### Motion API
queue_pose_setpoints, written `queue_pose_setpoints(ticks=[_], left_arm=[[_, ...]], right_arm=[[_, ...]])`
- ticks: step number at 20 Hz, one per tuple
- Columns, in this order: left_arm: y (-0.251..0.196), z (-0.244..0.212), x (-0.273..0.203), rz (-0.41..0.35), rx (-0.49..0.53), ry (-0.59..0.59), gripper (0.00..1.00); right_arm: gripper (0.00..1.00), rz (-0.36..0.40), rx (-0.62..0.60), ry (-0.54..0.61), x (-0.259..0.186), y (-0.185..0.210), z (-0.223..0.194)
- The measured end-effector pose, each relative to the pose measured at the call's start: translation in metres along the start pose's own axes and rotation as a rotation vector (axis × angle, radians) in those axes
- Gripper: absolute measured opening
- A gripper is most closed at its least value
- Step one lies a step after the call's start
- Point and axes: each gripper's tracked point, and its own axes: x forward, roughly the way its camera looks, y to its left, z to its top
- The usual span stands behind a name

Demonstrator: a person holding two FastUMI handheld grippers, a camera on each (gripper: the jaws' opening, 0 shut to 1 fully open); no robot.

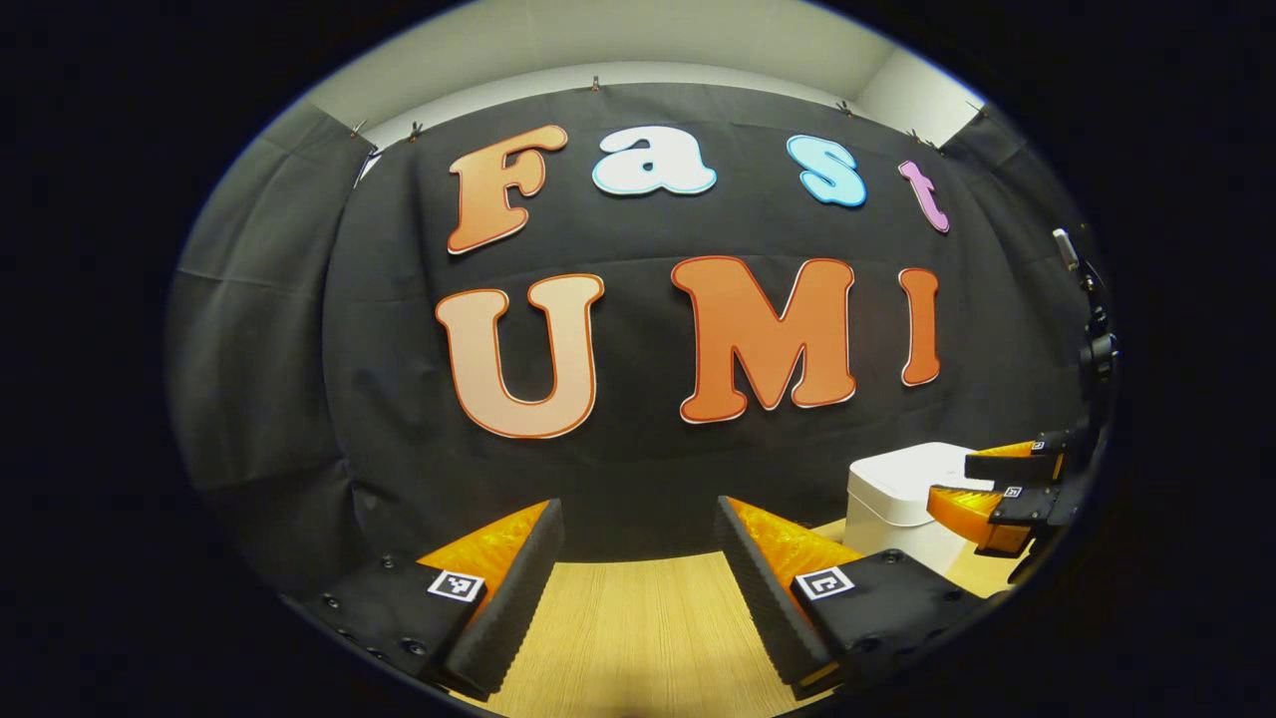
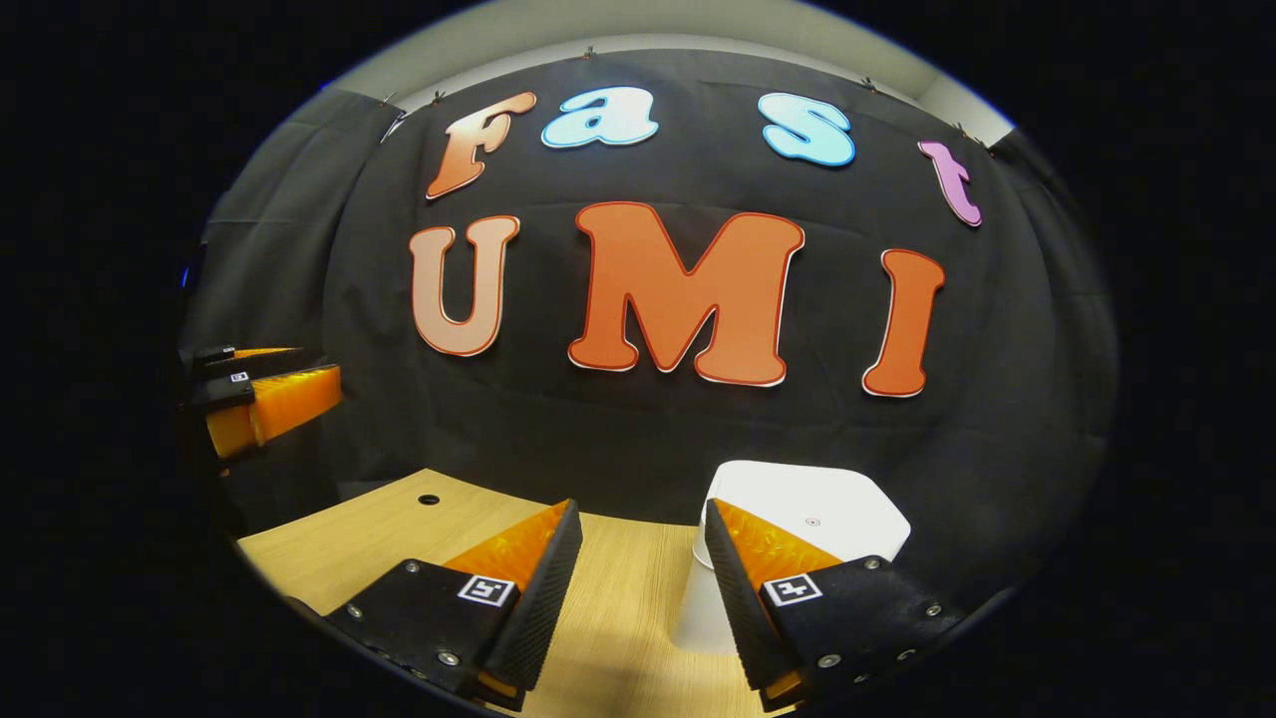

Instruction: Press the lid of the desktop garbage bin to open it, pick up the crumpled paper on the desktop and throw it into the bin, then pick up the pop can on the desktop and drop it into the bin, and finally close the garbage bin lid.

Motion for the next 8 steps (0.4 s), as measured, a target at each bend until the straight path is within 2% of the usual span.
queue_pose_setpoints(ticks=[8], left_arm=[[0.0015,-0.0045,0.0066,0.010,-0.019,0.000,0.99]], right_arm=[[0.76,0.014,-0.002,0.020,0.0059,0.0073,-0.0026]])
